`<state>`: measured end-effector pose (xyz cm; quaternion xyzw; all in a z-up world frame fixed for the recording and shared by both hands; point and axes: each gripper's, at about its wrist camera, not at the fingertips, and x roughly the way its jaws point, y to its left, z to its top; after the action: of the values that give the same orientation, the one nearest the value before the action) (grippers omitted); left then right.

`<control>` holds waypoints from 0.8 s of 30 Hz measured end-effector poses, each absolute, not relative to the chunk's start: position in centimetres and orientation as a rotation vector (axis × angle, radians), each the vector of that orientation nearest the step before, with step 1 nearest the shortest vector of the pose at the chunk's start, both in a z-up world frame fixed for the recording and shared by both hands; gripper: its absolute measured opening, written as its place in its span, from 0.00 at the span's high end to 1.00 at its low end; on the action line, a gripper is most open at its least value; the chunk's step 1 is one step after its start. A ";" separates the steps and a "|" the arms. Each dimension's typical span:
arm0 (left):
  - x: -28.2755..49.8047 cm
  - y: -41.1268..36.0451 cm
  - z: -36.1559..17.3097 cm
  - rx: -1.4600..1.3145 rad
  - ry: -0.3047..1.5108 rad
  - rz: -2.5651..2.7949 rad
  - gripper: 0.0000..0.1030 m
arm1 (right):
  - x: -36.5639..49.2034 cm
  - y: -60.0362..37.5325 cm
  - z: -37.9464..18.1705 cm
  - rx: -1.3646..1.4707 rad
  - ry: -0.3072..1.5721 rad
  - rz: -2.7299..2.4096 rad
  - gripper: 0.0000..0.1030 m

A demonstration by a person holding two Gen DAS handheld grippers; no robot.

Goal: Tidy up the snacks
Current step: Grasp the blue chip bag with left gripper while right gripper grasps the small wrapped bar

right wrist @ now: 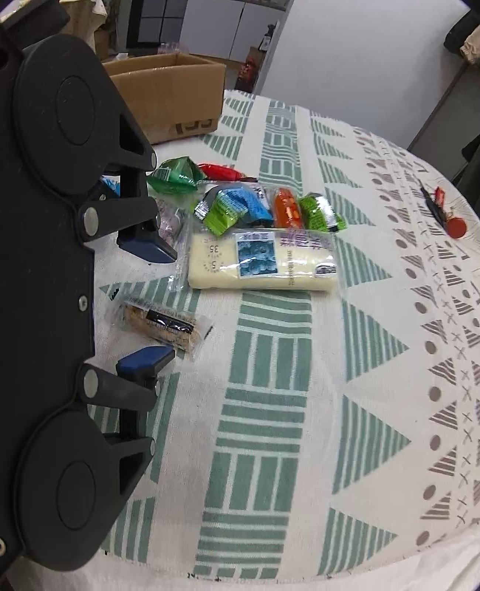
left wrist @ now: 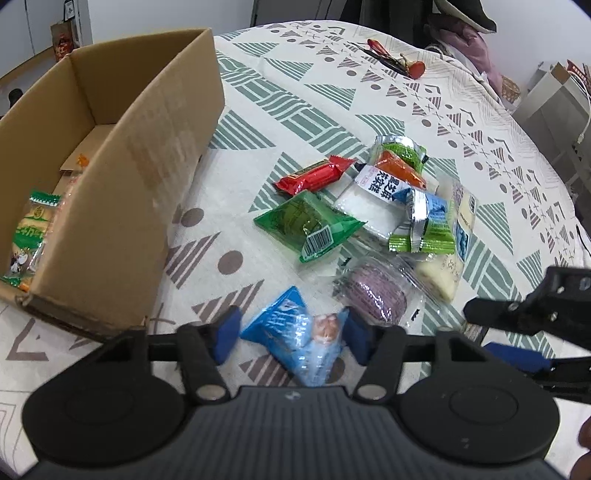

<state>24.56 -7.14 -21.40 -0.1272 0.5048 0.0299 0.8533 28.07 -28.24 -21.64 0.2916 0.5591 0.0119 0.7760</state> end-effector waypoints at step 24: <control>21.7 -6.9 -15.1 -0.288 0.955 0.076 0.69 | 26.3 -27.7 -18.4 0.664 1.064 0.188 0.87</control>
<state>21.71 -6.94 -15.07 -0.1383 0.4578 0.0363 0.8775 26.34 -27.72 -18.44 0.3100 0.4969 0.0880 0.8058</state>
